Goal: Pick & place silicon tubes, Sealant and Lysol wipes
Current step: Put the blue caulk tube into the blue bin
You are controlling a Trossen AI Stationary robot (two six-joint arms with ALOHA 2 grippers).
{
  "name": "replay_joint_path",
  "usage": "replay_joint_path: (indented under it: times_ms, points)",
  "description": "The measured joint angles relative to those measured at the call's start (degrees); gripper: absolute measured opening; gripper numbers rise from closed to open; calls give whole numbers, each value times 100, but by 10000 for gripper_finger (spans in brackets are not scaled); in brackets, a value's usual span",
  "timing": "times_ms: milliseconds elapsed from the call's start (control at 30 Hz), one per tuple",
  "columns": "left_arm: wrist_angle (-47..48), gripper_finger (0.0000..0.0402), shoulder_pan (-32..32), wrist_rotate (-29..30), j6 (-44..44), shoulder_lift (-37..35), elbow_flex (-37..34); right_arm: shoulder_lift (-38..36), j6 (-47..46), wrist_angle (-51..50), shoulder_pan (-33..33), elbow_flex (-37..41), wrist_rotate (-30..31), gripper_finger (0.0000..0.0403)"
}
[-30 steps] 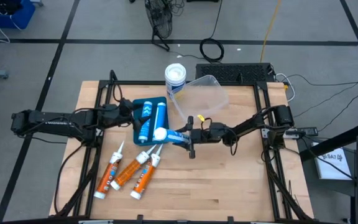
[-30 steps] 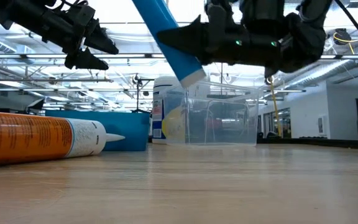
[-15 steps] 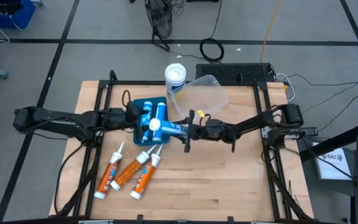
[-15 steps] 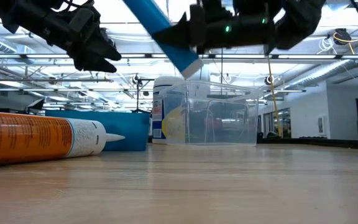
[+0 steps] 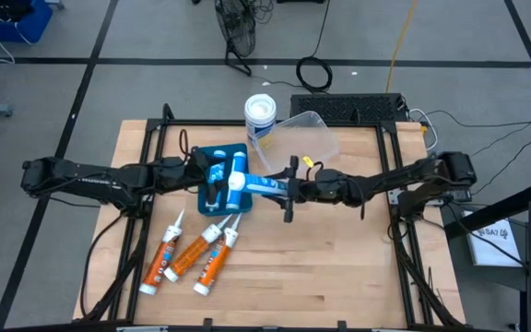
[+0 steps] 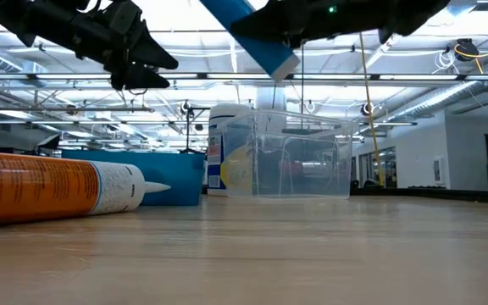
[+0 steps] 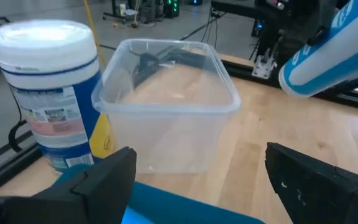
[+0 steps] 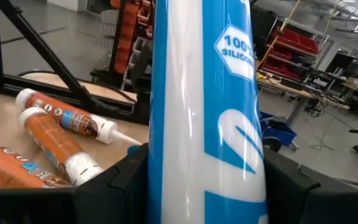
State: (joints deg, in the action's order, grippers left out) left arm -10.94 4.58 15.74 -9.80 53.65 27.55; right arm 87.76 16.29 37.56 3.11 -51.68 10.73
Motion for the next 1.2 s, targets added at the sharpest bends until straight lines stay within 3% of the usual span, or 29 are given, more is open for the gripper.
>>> replay_joint_path:
  times_ms: [400,633,767,1000,1200]
  points:
    - [-175,348,-26,86,318,2,0,-240,450,-575,-114,0,445,210]
    - [-323,335,-157,84,1827,2,0,-240,482,-527,-319,0,414,210]
    - [-396,331,-226,84,2245,2,0,-240,499,-529,-411,0,410,210]
    - [-890,337,-238,63,1833,-7,0,-240,431,-517,-611,2,-156,210]
    - [-1287,329,-237,-734,1541,-666,-2,-238,436,-389,-707,7,-198,210]
